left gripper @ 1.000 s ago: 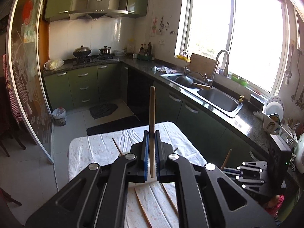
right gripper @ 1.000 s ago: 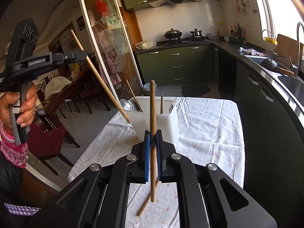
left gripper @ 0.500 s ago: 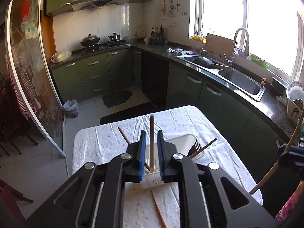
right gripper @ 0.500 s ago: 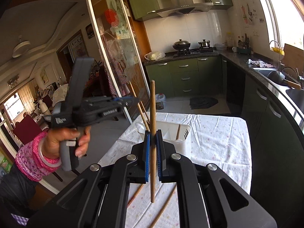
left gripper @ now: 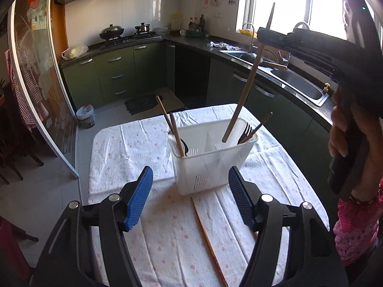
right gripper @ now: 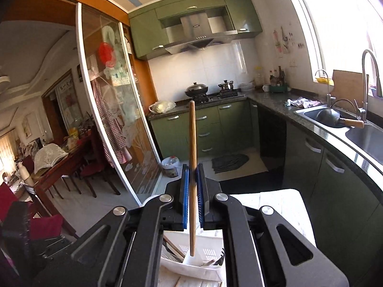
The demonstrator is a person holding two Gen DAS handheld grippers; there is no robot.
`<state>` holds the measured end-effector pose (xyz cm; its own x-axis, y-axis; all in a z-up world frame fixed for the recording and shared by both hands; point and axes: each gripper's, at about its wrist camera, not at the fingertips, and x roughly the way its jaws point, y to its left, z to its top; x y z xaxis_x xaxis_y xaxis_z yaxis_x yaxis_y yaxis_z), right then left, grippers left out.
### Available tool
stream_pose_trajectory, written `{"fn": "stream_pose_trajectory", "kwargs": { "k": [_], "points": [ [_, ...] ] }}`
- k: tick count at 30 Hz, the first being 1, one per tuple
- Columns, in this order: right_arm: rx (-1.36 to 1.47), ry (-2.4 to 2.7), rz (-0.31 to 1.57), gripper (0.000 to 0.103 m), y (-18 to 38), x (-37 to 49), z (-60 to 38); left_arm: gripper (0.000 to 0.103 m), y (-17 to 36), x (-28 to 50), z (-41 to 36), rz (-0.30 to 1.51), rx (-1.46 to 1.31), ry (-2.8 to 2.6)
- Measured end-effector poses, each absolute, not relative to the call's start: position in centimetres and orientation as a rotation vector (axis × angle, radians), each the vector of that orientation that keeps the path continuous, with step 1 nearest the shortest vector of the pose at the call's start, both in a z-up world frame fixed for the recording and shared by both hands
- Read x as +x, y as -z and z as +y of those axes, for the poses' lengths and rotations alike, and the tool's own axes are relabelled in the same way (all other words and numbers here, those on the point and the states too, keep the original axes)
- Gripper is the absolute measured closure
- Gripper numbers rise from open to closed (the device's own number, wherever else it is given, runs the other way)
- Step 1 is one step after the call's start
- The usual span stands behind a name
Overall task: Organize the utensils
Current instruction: 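Lower the left gripper onto a wooden chopstick while the right grasps another chopstick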
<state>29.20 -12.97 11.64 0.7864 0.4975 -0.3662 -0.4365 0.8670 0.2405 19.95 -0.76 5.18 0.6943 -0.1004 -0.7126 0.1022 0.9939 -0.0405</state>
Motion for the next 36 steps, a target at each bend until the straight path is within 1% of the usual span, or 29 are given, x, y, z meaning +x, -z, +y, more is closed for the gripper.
{"fn": "stream_pose_trajectory", "kwargs": {
  "k": [4, 6, 8, 9, 12, 13, 16, 18, 20, 22, 28, 32, 33, 35, 36],
  "points": [
    [0.103, -0.506, 0.513, 0.095, -8.1, 31.0, -11.8, 0.041, -2.6, 19.6, -0.8, 0.886, 0.016, 0.122],
    [0.062, -0.518, 0.521, 0.095, -6.8, 30.7, -11.5, 0.04, -1.1, 19.8, -1.1, 0.946, 0.016, 0.138],
    [0.022, -0.503, 0.485, 0.091, -6.7, 29.5, -11.6, 0.037, 0.4, 20.1, -1.3, 0.993, 0.015, 0.138],
    [0.015, -0.495, 0.455, 0.086, -7.1, 28.7, -11.9, 0.037, 1.1, 20.3, -1.5, 1.013, 0.013, 0.135],
    [0.03, -0.497, 0.368, 0.082, -8.3, 25.3, -13.7, 0.036, 3.3, 21.0, -2.2, 1.069, 0.009, 0.125],
    [0.035, -0.5, 0.344, 0.077, -8.6, 23.8, -14.5, 0.036, 4.1, 21.3, -2.4, 1.087, 0.007, 0.118],
    [0.03, -0.511, 0.303, 0.074, -8.9, 20.0, -16.5, 0.037, 6.5, 22.5, -3.0, 1.129, -0.003, 0.074],
    [0.016, -0.512, 0.305, 0.074, -8.7, 18.2, -17.6, 0.044, 8.1, 23.4, -3.4, 1.155, -0.011, 0.038],
    [0.015, -0.519, 0.309, 0.073, -8.5, 16.7, -18.7, 0.061, 9.5, 24.3, -3.6, 1.187, -0.018, -0.002],
    [0.013, -0.513, 0.318, 0.068, -8.1, 15.6, -19.9, 0.066, 10.6, 24.8, -3.7, 1.225, -0.034, -0.038],
    [0.042, -0.511, 0.326, 0.067, -7.7, 13.8, -23.4, 0.066, 12.3, 24.8, -3.6, 1.301, -0.101, -0.101],
    [0.051, -0.524, 0.338, 0.067, -7.5, 13.9, -23.9, 0.067, 12.9, 24.9, -4.0, 1.325, -0.117, -0.108],
    [0.052, -0.531, 0.343, 0.067, -7.3, 13.9, -24.0, 0.068, 12.9, 24.8, -4.3, 1.32, -0.102, -0.109],
    [0.045, -0.542, 0.36, 0.066, -7.1, 14.0, -23.6, 0.078, 13.0, 25.0, -4.5, 1.32, -0.092, -0.107],
    [0.038, -0.543, 0.369, 0.063, -6.9, 14.0, -23.4, 0.081, 12.9, 25.1, -4.6, 1.321, -0.093, -0.106]
  ]
}}
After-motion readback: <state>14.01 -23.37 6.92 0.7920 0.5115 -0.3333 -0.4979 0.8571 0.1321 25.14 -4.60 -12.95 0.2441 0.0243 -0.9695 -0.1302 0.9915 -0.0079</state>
